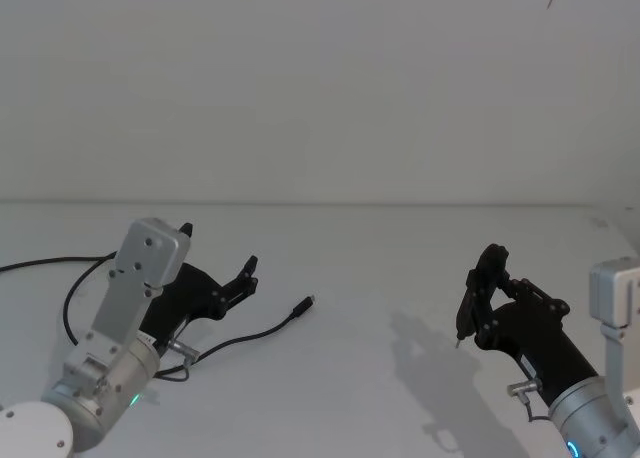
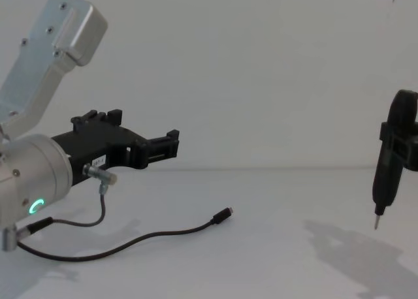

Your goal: Pick up the data cable with the one hand.

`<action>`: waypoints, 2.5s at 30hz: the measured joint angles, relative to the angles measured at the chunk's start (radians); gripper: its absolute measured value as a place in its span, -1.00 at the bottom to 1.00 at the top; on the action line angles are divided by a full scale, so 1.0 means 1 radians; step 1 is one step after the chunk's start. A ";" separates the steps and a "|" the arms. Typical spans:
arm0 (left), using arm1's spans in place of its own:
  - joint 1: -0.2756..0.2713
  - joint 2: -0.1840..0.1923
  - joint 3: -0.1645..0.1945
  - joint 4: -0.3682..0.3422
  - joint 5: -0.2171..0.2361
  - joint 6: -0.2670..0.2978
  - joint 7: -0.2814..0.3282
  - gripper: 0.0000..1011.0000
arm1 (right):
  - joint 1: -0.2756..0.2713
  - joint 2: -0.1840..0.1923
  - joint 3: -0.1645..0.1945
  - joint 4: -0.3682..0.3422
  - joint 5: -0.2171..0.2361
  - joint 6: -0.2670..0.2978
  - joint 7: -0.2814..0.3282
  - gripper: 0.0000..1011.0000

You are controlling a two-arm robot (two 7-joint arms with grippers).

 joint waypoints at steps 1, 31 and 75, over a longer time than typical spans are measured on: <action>-0.002 0.000 0.000 0.001 0.000 0.001 -0.002 0.98 | 0.000 0.000 0.000 0.000 0.000 0.000 0.000 -0.45; -0.212 0.049 0.052 0.121 -0.085 0.309 -0.336 0.98 | 0.000 0.000 0.000 0.000 0.000 0.000 0.000 -0.45; -0.362 0.100 0.130 0.218 -0.169 0.558 -0.569 0.98 | 0.000 0.000 0.000 0.000 0.000 0.000 0.000 -0.45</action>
